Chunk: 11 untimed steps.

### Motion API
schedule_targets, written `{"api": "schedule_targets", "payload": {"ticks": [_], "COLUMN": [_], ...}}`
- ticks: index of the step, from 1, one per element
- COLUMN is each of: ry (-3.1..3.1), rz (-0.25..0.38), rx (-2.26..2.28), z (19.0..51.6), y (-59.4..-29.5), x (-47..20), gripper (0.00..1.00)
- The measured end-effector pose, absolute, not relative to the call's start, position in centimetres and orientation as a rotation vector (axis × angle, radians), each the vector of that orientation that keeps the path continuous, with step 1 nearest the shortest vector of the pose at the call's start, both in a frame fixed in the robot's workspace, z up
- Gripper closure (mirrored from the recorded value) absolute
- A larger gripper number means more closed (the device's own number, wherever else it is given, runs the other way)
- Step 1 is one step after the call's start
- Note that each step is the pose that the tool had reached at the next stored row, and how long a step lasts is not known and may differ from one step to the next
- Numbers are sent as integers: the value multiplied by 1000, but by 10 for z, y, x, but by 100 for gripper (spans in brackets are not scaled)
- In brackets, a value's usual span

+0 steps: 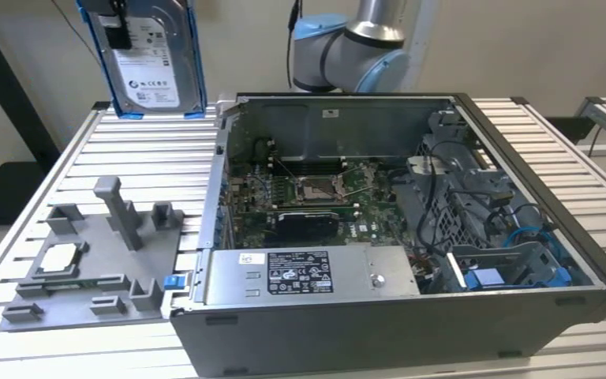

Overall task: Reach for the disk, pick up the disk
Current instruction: 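Pick up the disk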

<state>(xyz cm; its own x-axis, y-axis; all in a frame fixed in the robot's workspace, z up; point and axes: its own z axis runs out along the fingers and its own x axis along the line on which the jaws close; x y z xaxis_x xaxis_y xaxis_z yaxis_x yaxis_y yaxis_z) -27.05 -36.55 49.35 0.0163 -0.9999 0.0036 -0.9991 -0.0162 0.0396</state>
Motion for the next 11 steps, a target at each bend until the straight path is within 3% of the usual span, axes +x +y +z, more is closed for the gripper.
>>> {"api": "schedule_targets", "payload": {"ticks": [11], "ry": [-2178], "rz": [-47], "rx": [2213], "z": [493], "y": [-365], "x": [-221], "gripper": [100]}}
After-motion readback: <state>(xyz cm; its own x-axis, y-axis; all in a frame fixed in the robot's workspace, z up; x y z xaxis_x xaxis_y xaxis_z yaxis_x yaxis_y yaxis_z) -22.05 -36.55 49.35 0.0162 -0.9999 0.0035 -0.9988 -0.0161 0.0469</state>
